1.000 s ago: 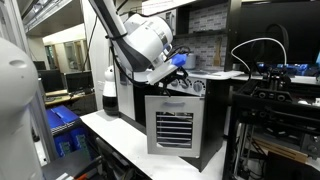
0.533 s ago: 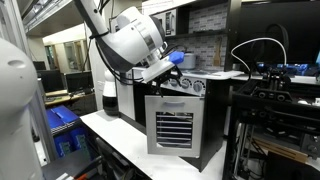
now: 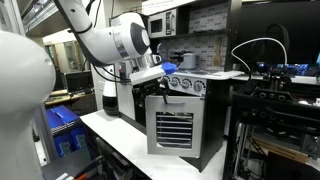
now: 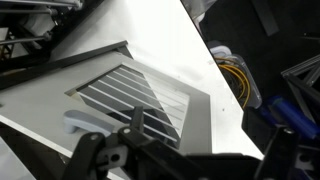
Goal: Move the pot from the stove and put it in the stove cabinet
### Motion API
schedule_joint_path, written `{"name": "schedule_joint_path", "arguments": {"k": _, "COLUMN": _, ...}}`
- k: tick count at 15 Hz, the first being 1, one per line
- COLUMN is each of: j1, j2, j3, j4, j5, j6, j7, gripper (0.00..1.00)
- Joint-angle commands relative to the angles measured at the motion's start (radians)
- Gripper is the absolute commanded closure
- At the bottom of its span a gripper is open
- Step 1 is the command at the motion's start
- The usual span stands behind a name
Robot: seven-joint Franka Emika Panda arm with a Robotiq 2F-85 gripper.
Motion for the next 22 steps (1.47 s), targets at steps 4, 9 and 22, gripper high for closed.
{"name": "schedule_joint_path", "arguments": {"k": 4, "j1": -0.025, "j2": -0.028, "j3": -0.007, "j4": 0.005, "j5": -0.015, "j6": -0.139, "j7": 0.012, "gripper": 0.00}}
{"name": "schedule_joint_path", "arguments": {"k": 9, "j1": -0.028, "j2": 0.070, "j3": -0.021, "j4": 0.003, "j5": -0.044, "j6": -0.034, "j7": 0.085, "gripper": 0.00}}
{"name": "schedule_joint_path", "arguments": {"k": 22, "j1": -0.267, "j2": 0.369, "j3": 0.221, "j4": 0.128, "j5": -0.267, "j6": 0.262, "j7": 0.398, "gripper": 0.00}}
